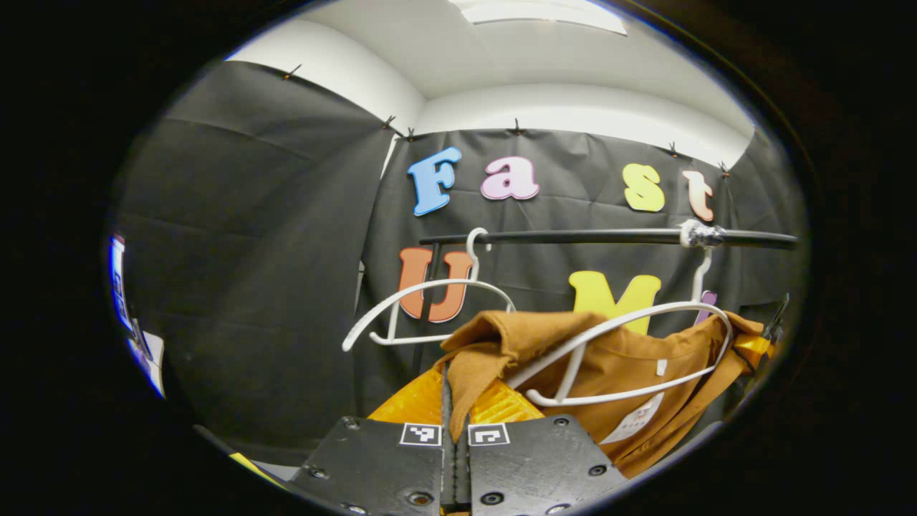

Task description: Grasp the clothes on the hanger with both hands and then place them into the laundry hamper below.

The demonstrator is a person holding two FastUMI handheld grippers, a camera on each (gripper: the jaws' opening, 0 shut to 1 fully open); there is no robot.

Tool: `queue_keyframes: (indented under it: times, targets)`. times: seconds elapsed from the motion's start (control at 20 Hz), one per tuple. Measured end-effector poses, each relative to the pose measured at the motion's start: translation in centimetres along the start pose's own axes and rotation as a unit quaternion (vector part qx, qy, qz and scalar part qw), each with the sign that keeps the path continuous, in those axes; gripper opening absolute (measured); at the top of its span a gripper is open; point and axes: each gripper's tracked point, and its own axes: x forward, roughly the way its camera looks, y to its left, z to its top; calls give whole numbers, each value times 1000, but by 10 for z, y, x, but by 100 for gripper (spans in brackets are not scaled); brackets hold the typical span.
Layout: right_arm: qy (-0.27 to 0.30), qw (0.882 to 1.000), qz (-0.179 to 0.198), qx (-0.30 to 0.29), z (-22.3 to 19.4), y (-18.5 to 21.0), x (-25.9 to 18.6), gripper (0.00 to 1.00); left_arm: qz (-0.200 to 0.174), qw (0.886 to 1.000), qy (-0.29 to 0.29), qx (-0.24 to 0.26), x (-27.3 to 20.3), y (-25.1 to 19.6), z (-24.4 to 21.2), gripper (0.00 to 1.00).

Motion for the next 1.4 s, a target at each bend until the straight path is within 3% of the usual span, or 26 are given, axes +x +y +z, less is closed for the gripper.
queue_keyframes:
  times: [0.1,0.2,0.25,0.3,0.35,0.4,0.45,0.5,0.65,0.9,1.25,1.4]
  targets:
    - [-4,1000,-3,-2,0,-4,-4,4,4,1000,16,-10,-1,9,-13,0]
    - [-9,1000,5,1,2,0,-5,4,-2,1000,23,-10,0,8,-19,4]
    - [-14,1000,13,9,5,2,-5,4,-4,1000,29,-9,2,6,-22,0]
    - [-18,1000,19,13,7,5,-6,4,-7,999,30,-9,2,4,-23,5]
    - [-20,999,23,12,9,6,-7,4,-10,999,30,-11,3,2,-23,0]
    - [-21,999,29,9,10,8,-9,4,-12,999,28,-14,3,1,-21,4]
    - [-18,999,35,5,11,12,-7,4,-16,999,25,-17,5,-1,-20,0]
    - [-19,999,45,3,15,17,-5,4,-17,999,23,-20,7,-3,-16,4]
    - [-35,997,70,20,35,26,-1,4,-25,999,15,-20,14,-13,-9,0]
    - [-72,996,29,36,59,-6,-12,4,-33,999,19,-13,16,-21,-12,4]
    - [-80,996,-37,27,58,-45,-28,4,-39,999,30,-15,18,-22,-18,0]
    - [-75,994,-74,10,52,-65,-36,4,-39,998,33,-20,17,-23,-26,4]
